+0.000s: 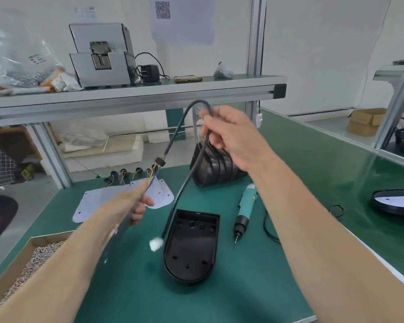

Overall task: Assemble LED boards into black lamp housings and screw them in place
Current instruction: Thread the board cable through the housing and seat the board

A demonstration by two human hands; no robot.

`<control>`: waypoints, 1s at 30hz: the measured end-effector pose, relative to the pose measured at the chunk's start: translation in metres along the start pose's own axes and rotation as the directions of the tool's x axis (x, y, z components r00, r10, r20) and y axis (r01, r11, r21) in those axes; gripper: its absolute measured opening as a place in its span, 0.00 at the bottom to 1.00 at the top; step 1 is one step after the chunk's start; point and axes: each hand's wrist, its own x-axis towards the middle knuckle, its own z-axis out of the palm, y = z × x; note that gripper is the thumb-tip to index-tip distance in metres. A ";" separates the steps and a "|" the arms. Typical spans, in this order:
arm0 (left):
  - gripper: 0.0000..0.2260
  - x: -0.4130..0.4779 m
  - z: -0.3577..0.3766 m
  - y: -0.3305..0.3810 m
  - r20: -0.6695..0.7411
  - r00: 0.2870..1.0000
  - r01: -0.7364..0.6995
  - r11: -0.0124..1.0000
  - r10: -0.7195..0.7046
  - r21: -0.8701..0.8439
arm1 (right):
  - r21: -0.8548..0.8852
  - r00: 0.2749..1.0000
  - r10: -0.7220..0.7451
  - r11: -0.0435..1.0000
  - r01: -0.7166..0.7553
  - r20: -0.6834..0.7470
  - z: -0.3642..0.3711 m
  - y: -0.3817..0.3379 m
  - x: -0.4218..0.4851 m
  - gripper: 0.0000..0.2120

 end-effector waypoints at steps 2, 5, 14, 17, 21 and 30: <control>0.32 0.004 0.012 -0.006 -0.055 0.998 -0.035 0.994 0.041 0.103 | -0.094 0.998 -0.045 0.995 0.041 -0.040 -0.003 -0.006 0.012 0.04; 0.32 0.012 0.023 -0.019 -0.135 0.989 -0.040 0.985 0.063 0.165 | -0.333 0.986 -0.146 0.936 0.112 -0.080 -0.006 -0.004 0.024 0.05; 0.23 0.022 0.038 -0.040 -0.053 0.998 0.008 0.892 0.018 0.453 | -0.395 0.980 -0.139 0.916 0.073 -0.140 -0.028 0.008 0.023 0.07; 0.22 0.023 0.040 -0.044 -0.020 0.999 -0.015 0.887 0.027 0.461 | -0.380 0.976 -0.156 0.921 0.088 -0.152 -0.032 0.000 0.023 0.08; 0.21 0.019 0.043 -0.046 0.029 0.998 -0.060 0.887 0.053 0.457 | -0.418 0.971 -0.190 0.901 0.113 -0.148 -0.037 -0.006 0.024 0.07; 0.11 0.015 0.061 -0.050 0.036 0.998 0.023 0.877 -0.046 0.480 | -0.401 0.968 -0.179 0.911 0.094 -0.178 -0.033 0.008 0.020 0.07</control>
